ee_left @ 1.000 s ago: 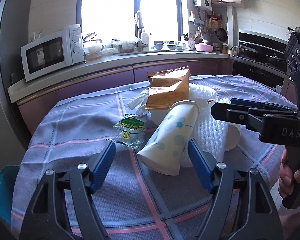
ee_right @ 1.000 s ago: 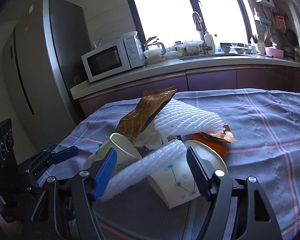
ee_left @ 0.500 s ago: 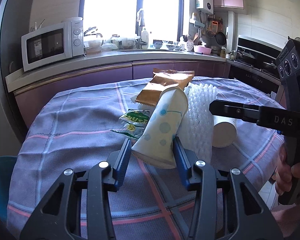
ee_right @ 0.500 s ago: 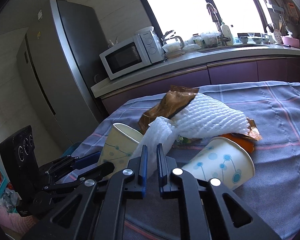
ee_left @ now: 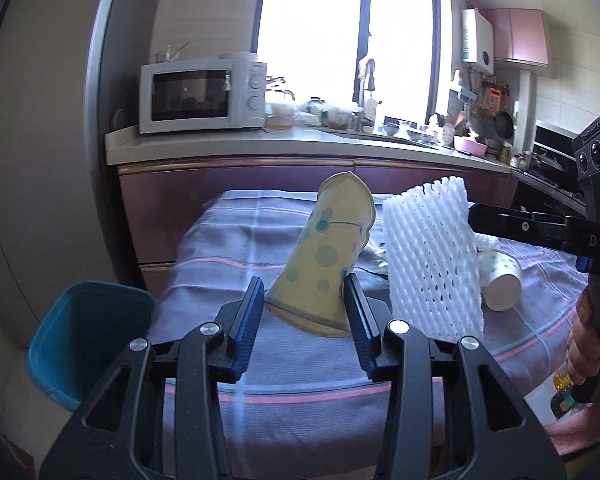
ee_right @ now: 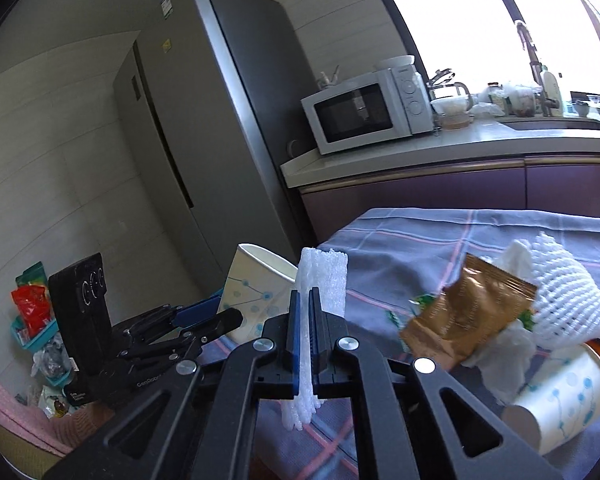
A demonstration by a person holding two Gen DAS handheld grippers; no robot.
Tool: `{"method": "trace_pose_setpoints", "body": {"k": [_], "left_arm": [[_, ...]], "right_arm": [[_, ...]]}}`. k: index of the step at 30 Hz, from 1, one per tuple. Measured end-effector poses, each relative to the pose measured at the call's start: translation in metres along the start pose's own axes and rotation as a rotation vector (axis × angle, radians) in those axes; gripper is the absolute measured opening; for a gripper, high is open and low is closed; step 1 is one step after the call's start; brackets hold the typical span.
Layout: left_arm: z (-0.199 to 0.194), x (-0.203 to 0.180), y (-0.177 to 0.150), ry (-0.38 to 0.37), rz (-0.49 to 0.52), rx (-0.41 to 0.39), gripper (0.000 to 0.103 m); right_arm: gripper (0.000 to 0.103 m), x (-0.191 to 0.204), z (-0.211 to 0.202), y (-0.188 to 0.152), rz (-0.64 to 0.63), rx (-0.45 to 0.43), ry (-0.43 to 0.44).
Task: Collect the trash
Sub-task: 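Carry the cup and foam net to the teal bin and release both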
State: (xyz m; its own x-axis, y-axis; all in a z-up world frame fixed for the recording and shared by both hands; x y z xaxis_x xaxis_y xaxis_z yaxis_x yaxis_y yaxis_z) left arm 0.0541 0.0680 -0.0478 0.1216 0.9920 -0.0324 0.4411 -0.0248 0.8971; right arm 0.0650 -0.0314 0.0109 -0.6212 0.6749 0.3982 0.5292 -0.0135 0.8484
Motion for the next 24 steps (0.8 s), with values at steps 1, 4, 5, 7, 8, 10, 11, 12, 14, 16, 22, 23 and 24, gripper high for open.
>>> {"method": "trace_pose_setpoints", "body": {"k": [1,4,5,7,8,10,11,12,14,16,22,23,24], "left_arm": [[-0.001,0.014,0.000,0.032,-0.016,-0.002,0.041],[-0.005,0.059,0.001,0.119,-0.069,0.000,0.041],[-0.007,0.074,0.000,0.150,-0.083,-0.001,0.041],[-0.009,0.104,-0.001,0.221,-0.105,0.002,0.041],[-0.009,0.120,-0.002,0.249,-0.118,0.005,0.041],[-0.008,0.149,-0.005,0.317,-0.139,0.018,0.041],[-0.006,0.164,-0.007,0.341,-0.150,0.028,0.041],[-0.004,0.177,-0.010,0.366,-0.162,0.040,0.041],[0.003,0.202,-0.018,0.405,-0.181,0.065,0.041],[0.011,0.223,-0.025,0.439,-0.198,0.092,0.041],[0.043,0.258,-0.044,0.470,-0.224,0.180,0.041],[0.050,0.259,-0.048,0.468,-0.227,0.196,0.041],[0.056,0.264,-0.051,0.472,-0.231,0.212,0.041]], "right_arm": [[0.003,0.005,0.008,0.004,-0.010,0.005,0.019],[0.003,0.020,0.034,0.017,-0.026,0.020,0.084],[0.003,0.026,0.043,0.022,-0.028,0.021,0.110],[0.003,0.036,0.064,0.031,-0.026,0.032,0.157],[0.003,0.040,0.076,0.035,-0.026,0.039,0.179],[0.003,0.051,0.101,0.042,-0.028,0.055,0.218],[0.003,0.057,0.114,0.044,-0.029,0.061,0.239],[0.003,0.064,0.125,0.047,-0.032,0.067,0.255],[0.003,0.074,0.153,0.051,-0.028,0.083,0.283],[0.003,0.082,0.178,0.050,-0.008,0.118,0.311],[0.003,0.090,0.248,0.027,0.034,0.243,0.297],[0.003,0.090,0.257,0.022,0.041,0.269,0.289],[0.005,0.089,0.267,0.016,0.049,0.303,0.282]]}}
Point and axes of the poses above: each gripper's, at about its wrist camera, not at the fingertips, and z roughly the way its jaws point, x to its left, y to its top, the point moved 8 cm from there along z, roughly the way its jaws point, and after that the axes turned 7 degrees about y, right-handed, at the moved point
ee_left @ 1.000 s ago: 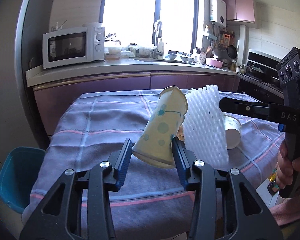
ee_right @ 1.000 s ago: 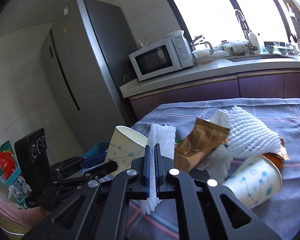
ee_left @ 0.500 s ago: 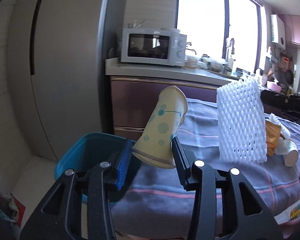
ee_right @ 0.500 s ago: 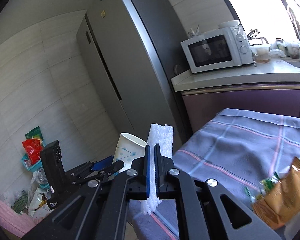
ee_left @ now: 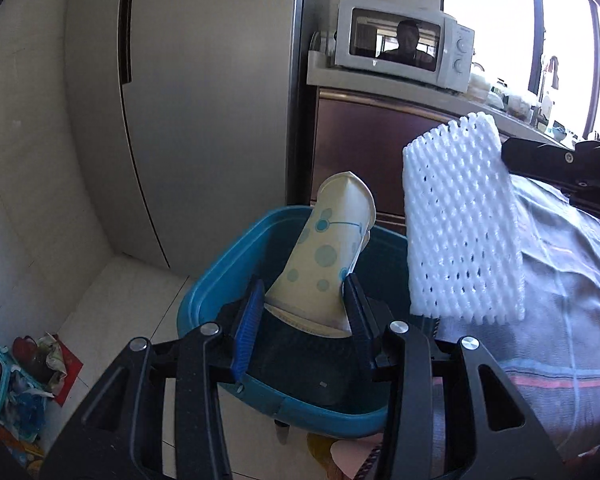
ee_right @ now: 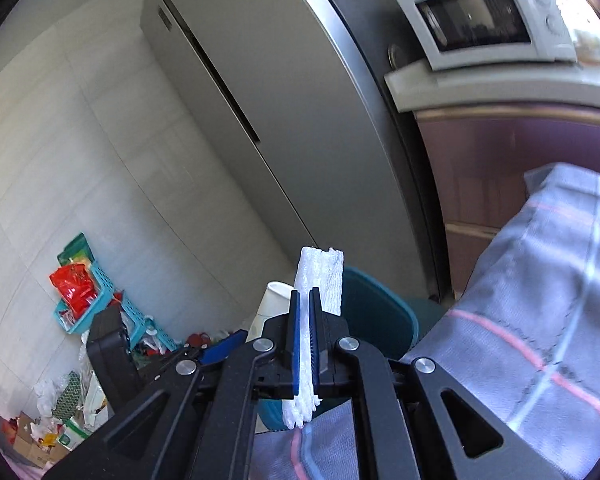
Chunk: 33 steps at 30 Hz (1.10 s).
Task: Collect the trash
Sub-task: 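Carry the cup and foam net to the teal bin and release both, then grasp the gold wrapper with the left tool while the right tool grasps another foam net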
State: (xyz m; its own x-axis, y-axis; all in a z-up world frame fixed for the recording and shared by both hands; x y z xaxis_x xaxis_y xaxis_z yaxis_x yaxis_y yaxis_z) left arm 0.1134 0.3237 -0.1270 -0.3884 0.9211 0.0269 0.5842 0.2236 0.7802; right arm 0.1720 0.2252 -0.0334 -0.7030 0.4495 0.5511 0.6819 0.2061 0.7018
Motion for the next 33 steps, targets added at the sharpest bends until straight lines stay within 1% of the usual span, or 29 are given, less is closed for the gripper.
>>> {"method": "trace_pose_setpoints", "body": {"k": [2,4,5,7,9,10,12,14,15,16,17,18,21,24,27,30,33], "left_arm": [[0.015,0.001,-0.003,-0.001,-0.003,0.038,0.042],[0.027,0.003,-0.006,0.002,-0.011,0.069,0.042],[0.034,0.006,-0.008,-0.002,-0.013,0.082,0.042],[0.045,0.008,-0.006,-0.003,-0.017,0.106,0.046],[0.051,0.009,-0.006,0.002,-0.021,0.114,0.046],[0.053,0.011,-0.004,0.010,-0.025,0.113,0.046],[0.045,0.012,-0.002,0.015,-0.036,0.090,0.048],[0.023,0.008,-0.008,0.015,-0.039,0.052,0.051],[0.011,0.004,-0.009,0.004,-0.039,0.030,0.056],[0.000,0.000,-0.010,-0.009,-0.035,0.004,0.060],[-0.010,-0.008,-0.008,-0.023,-0.027,-0.020,0.061],[-0.020,-0.014,-0.004,-0.044,-0.017,-0.042,0.062],[-0.047,-0.044,0.008,-0.140,0.019,-0.100,0.068],[-0.072,-0.087,0.012,-0.259,0.079,-0.133,0.073],[-0.092,-0.134,0.007,-0.377,0.149,-0.138,0.073],[-0.107,-0.186,0.005,-0.489,0.216,-0.136,0.073],[-0.117,-0.240,-0.002,-0.570,0.272,-0.128,0.073]], "right_arm": [[0.006,-0.009,0.013,-0.008,0.033,0.049,-0.049],[0.006,-0.015,0.022,-0.014,0.059,0.088,-0.060],[0.008,-0.017,0.023,-0.017,0.061,0.097,-0.077],[0.013,-0.020,0.024,-0.023,0.062,0.114,-0.091],[0.016,-0.022,0.018,-0.025,0.071,0.108,-0.091],[0.016,-0.021,0.013,-0.026,0.065,0.100,-0.094],[0.026,-0.021,-0.003,-0.027,0.054,0.075,-0.101],[0.033,-0.024,-0.019,-0.025,0.033,0.034,-0.107],[0.038,-0.021,-0.031,-0.025,0.017,0.012,-0.113],[0.042,-0.021,-0.038,-0.025,-0.002,-0.005,-0.119],[0.048,-0.019,-0.051,-0.026,-0.025,-0.022,-0.128],[0.052,-0.016,-0.067,-0.028,-0.048,-0.045,-0.142],[0.058,-0.018,-0.111,-0.035,-0.079,-0.101,-0.194],[0.059,-0.032,-0.163,-0.045,-0.058,-0.173,-0.279],[0.059,-0.052,-0.221,-0.059,-0.012,-0.245,-0.383],[0.059,-0.072,-0.267,-0.076,0.044,-0.293,-0.475],[0.059,-0.090,-0.307,-0.093,0.093,-0.333,-0.549]]}}
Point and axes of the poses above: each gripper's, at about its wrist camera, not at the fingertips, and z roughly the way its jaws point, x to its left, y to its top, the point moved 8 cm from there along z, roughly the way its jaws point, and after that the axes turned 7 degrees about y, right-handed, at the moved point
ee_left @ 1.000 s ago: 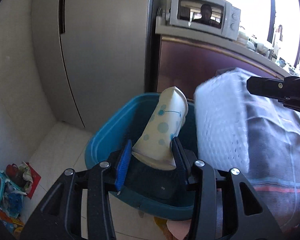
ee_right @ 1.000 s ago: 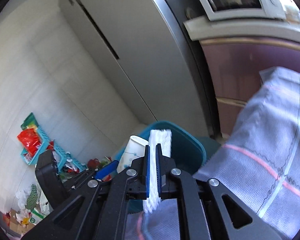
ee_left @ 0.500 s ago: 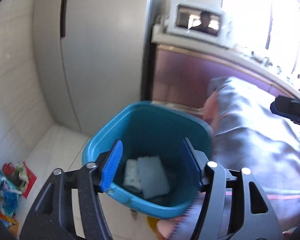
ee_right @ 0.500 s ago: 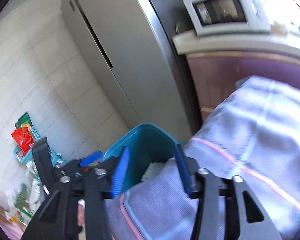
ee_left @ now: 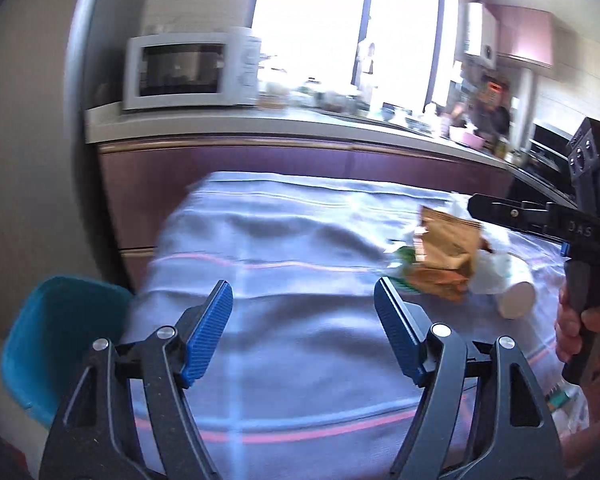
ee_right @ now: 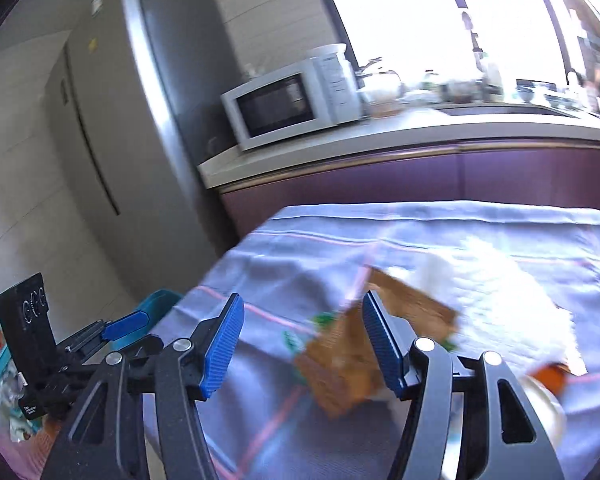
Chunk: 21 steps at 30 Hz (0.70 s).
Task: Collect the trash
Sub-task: 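Grasp the gold wrapper with the left tool while the right tool grasps another foam net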
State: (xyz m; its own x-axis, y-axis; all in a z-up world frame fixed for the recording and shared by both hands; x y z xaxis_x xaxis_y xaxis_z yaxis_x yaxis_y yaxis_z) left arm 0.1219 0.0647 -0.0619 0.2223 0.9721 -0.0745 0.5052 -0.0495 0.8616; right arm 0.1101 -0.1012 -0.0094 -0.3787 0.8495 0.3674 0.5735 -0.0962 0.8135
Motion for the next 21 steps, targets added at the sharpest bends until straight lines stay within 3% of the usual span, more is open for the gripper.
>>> {"method": "trace_pose_setpoints", "body": {"k": [5,10,14,20,21], "left_arm": [[0.020,-0.067,0.002,-0.106,0.072,0.025,0.073],[0.046,-0.112,-0.002,-0.147,0.142,0.062,0.073],[0.064,-0.131,-0.010,-0.177,0.172,0.122,0.073],[0.080,-0.142,-0.014,-0.165,0.215,0.179,0.073],[0.082,-0.143,-0.016,-0.170,0.217,0.196,0.071]], "right_arm": [[0.059,-0.048,-0.025,-0.002,0.011,-0.034,-0.130],[0.059,-0.081,-0.026,-0.009,-0.004,0.010,-0.238],[0.061,-0.087,-0.018,-0.018,-0.028,0.044,-0.264],[0.061,-0.089,-0.007,-0.024,-0.082,0.077,-0.321],[0.058,-0.089,-0.006,-0.024,-0.089,0.075,-0.327]]}}
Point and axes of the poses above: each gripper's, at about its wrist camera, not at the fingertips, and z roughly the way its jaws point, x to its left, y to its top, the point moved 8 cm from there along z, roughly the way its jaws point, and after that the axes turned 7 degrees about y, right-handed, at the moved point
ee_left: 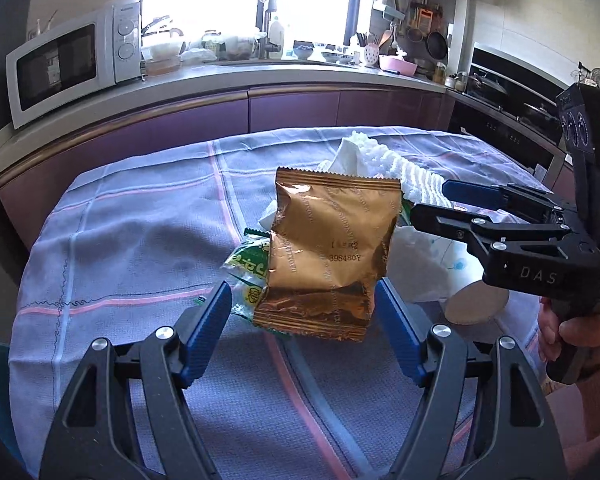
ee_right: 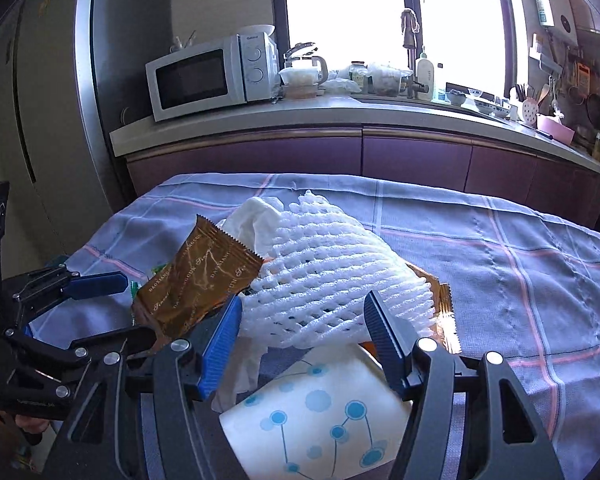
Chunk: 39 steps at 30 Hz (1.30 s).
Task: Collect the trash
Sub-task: 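Grasp the gold wrapper with the left tool while the right tool grasps another foam net, then carry the gold wrapper and foam net over the teal bin and release them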
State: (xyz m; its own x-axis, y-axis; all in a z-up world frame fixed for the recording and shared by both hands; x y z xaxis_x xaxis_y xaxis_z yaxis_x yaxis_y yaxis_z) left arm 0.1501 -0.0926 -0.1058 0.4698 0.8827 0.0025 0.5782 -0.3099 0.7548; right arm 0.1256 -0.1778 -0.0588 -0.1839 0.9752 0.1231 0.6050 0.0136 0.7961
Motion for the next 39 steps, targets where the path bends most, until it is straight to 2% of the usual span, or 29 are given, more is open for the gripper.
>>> {"method": "trace_pose_setpoints", "body": {"k": [1,2,6,7,10,17,25,34,39], "left_arm": [[0.004,-0.001,-0.001,-0.003,-0.003,0.016,0.067],[0.006,-0.001,-0.002,-0.005,-0.006,0.029,0.063],[0.012,0.002,-0.004,-0.022,-0.024,0.050,0.038],[0.011,0.002,-0.004,-0.028,-0.029,0.050,0.029],[0.009,0.003,-0.004,-0.029,-0.039,0.040,0.015],[-0.003,0.004,-0.001,-0.044,-0.060,-0.003,0.010],[-0.039,0.013,0.003,-0.046,-0.081,-0.071,0.010],[-0.084,0.052,-0.008,0.005,-0.152,-0.124,0.010],[-0.108,0.079,-0.020,0.055,-0.193,-0.142,0.010]], "right_arm": [[0.055,-0.001,0.000,0.000,-0.006,0.000,-0.006],[0.047,-0.001,0.000,-0.001,-0.009,0.000,-0.008],[0.023,-0.002,-0.005,0.000,-0.006,-0.009,0.002],[0.020,-0.003,-0.008,0.001,-0.007,-0.016,0.003],[0.015,-0.006,-0.018,0.006,0.003,-0.044,0.007],[0.013,-0.004,-0.042,0.020,0.019,-0.116,0.036],[0.013,0.011,-0.064,0.035,0.020,-0.175,0.103],[0.013,0.060,-0.071,0.050,-0.026,-0.198,0.250],[0.013,0.095,-0.061,0.053,-0.068,-0.172,0.341]]}}
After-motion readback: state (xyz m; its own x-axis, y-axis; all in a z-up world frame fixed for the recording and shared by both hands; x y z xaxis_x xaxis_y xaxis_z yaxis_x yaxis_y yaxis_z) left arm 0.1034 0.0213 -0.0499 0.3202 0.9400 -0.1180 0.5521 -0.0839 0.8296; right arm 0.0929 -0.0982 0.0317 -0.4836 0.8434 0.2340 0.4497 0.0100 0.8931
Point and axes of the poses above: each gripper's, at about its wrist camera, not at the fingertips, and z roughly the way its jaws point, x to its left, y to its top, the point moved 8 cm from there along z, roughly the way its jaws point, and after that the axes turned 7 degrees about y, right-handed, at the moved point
